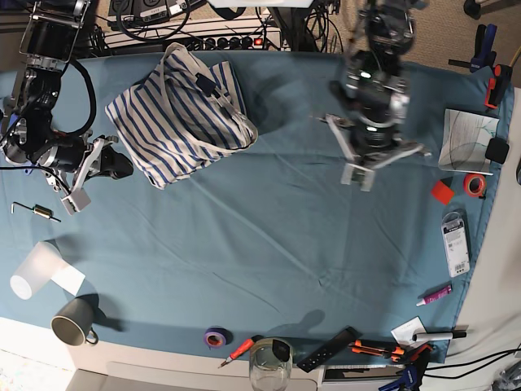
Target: Fold the T-shirt properly
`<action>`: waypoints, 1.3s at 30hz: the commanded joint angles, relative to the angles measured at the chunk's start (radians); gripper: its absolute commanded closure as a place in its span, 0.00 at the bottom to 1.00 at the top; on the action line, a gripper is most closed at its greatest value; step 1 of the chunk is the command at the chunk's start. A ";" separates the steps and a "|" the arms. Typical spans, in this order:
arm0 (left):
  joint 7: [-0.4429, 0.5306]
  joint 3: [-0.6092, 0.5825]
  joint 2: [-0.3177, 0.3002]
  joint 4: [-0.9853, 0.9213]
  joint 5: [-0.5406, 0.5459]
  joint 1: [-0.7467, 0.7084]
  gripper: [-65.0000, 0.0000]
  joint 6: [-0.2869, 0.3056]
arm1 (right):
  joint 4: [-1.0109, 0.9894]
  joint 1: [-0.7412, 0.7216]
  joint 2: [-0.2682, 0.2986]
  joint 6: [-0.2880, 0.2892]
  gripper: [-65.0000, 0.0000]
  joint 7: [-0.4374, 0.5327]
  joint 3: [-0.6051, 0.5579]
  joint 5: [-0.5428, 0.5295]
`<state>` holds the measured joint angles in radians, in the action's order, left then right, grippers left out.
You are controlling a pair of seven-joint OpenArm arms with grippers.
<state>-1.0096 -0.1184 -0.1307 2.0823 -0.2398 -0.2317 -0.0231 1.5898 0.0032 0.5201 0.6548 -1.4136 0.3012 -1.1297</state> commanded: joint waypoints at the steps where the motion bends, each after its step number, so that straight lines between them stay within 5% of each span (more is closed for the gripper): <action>1: 0.014 0.028 -0.016 0.021 0.024 -0.002 1.00 -0.002 | 0.015 -0.014 0.020 0.002 1.00 0.017 0.010 -0.022; 12: -0.006 0.258 -0.111 0.173 0.226 -0.178 1.00 0.047 | 0.174 0.136 0.017 0.003 1.00 0.017 0.010 0.003; 18: -0.005 0.338 -0.111 0.229 0.293 -0.293 1.00 0.084 | 0.298 0.271 -0.065 0.001 1.00 0.017 0.023 0.066; 24: -0.005 0.375 -0.111 0.229 0.323 -0.376 1.00 0.114 | 0.365 0.395 -0.132 -0.008 1.00 0.017 0.023 0.085; 39: -0.013 0.379 -0.111 0.229 0.343 -0.542 1.00 0.122 | 0.551 0.718 -0.132 -0.050 1.00 0.017 0.023 0.210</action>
<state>-1.0325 0.2565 -0.2359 2.2932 0.1005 -0.7662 0.1013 2.1265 0.7158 0.3763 0.6022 -1.4052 0.3180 -0.9127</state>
